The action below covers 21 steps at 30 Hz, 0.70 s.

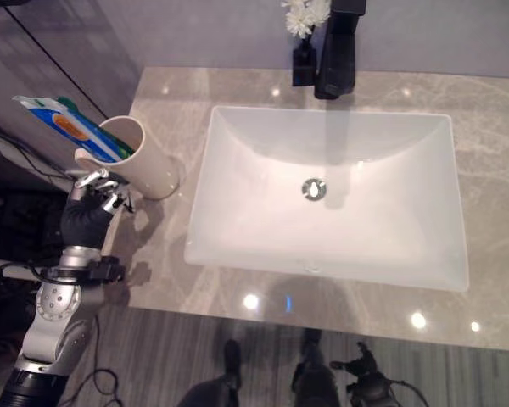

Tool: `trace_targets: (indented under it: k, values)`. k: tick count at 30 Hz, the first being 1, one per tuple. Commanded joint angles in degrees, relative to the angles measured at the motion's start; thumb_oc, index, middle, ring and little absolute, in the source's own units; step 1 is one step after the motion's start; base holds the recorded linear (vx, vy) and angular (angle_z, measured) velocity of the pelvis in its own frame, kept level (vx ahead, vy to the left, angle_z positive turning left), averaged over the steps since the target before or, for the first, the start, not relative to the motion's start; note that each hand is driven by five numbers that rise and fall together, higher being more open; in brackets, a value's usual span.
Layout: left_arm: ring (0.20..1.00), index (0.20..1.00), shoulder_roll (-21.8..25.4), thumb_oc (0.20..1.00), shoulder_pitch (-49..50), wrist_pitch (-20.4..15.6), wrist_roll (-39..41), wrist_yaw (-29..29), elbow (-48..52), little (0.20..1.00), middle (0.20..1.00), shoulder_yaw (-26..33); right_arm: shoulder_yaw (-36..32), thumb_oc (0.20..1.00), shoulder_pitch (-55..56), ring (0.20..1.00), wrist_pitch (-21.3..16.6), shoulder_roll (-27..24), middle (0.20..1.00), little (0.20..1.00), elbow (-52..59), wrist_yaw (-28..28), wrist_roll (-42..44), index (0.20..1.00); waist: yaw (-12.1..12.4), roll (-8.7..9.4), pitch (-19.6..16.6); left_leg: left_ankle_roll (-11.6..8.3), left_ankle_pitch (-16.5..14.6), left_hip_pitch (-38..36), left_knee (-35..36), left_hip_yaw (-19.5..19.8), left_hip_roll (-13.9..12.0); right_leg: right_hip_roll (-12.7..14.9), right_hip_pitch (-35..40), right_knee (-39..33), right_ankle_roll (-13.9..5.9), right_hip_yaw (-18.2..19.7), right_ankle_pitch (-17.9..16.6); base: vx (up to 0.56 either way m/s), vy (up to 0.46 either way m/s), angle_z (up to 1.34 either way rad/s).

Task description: Put brush and paste in cup on sink, flatten towel.

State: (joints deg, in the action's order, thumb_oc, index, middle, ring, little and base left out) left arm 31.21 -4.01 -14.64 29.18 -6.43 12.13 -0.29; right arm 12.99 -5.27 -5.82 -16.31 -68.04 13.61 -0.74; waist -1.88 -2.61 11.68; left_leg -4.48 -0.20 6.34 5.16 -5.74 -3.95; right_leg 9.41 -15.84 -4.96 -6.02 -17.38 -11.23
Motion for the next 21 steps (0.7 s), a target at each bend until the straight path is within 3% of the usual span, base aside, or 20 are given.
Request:
trace_targets:
  k: [1,21]
  values:
    - [0.2,0.2,1.74,0.2,-2.18,-3.26,-1.87,-1.98,-0.84,0.2,0.2,2.33,2.19,1.0,-0.16,1.0,0.77,1.51,1.0,1.0,-0.34,0.36,1.22,1.0,-0.7,2.15,-1.78,0.08,-0.44,0.02,-0.16,-0.25,1.36,0.76,0.37,0.65,-3.22,5.12,1.71,0.02,-0.003,-0.05]
    - [0.2,0.2,2.4,0.2,3.54,-0.55,-0.11,1.31,-1.86,0.2,0.2,2.14,2.0,1.0,0.22,1.0,1.04,1.35,1.0,1.0,-0.07,-0.4,1.3,1.0,-1.12,2.11,-2.89,-0.07,-0.91,-0.91,-0.16,-1.21,0.7,-0.24,0.89,0.48,-2.87,5.27,2.69,0.0,-0.002,-0.02]
